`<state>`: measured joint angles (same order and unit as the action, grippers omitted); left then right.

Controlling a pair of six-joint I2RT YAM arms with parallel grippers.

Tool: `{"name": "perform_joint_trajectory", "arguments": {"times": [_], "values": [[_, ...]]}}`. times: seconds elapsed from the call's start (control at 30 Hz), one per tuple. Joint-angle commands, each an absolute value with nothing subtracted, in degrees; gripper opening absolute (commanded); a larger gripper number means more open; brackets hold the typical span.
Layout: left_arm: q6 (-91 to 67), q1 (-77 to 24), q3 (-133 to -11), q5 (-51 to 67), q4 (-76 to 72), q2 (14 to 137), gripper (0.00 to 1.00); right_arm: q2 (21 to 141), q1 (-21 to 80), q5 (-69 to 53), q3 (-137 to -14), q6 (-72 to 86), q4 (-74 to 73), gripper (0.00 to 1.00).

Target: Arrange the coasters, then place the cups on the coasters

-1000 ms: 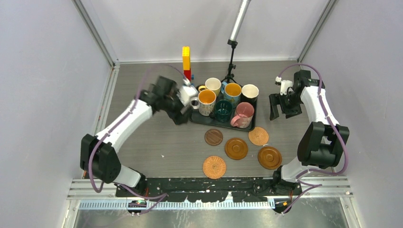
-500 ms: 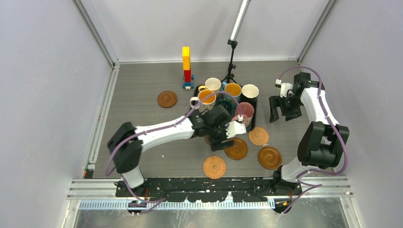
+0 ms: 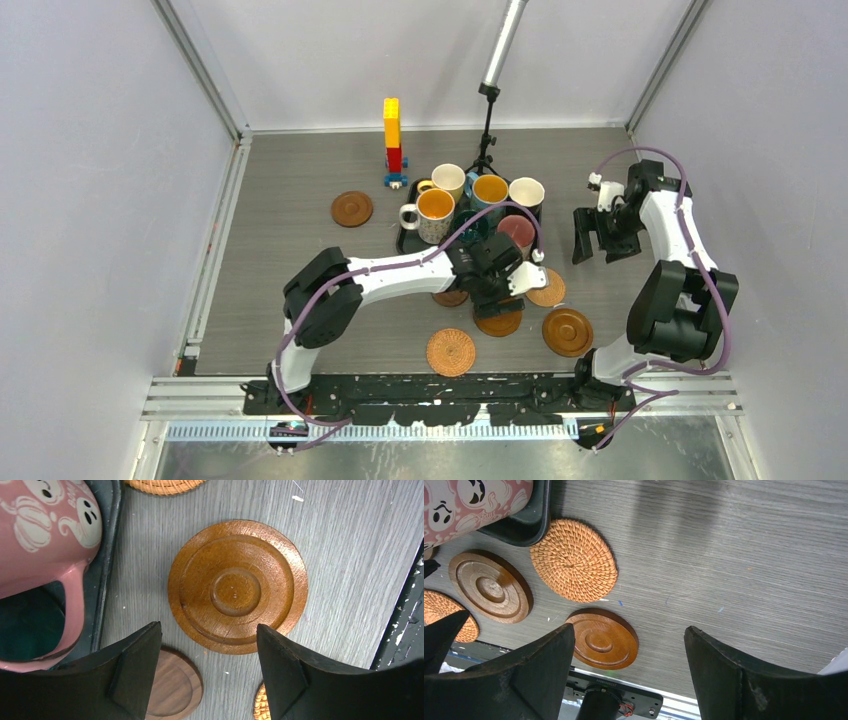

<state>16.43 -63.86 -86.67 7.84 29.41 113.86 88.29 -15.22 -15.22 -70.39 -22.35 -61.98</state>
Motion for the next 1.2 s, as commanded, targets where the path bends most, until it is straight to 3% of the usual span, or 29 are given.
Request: {"name": "perform_joint_trajectory", "arguments": {"times": [0.0,1.17], "values": [[15.71,-64.26,-88.71,6.23,27.97,115.08,0.72,85.22,-15.88,-16.56,-70.42,-22.63,-62.32,0.84],[18.2,-63.94,-80.37,4.19,31.8,114.7,0.66,88.88,-16.44,-18.2,-71.55,-21.35,-61.34,0.84]]}}
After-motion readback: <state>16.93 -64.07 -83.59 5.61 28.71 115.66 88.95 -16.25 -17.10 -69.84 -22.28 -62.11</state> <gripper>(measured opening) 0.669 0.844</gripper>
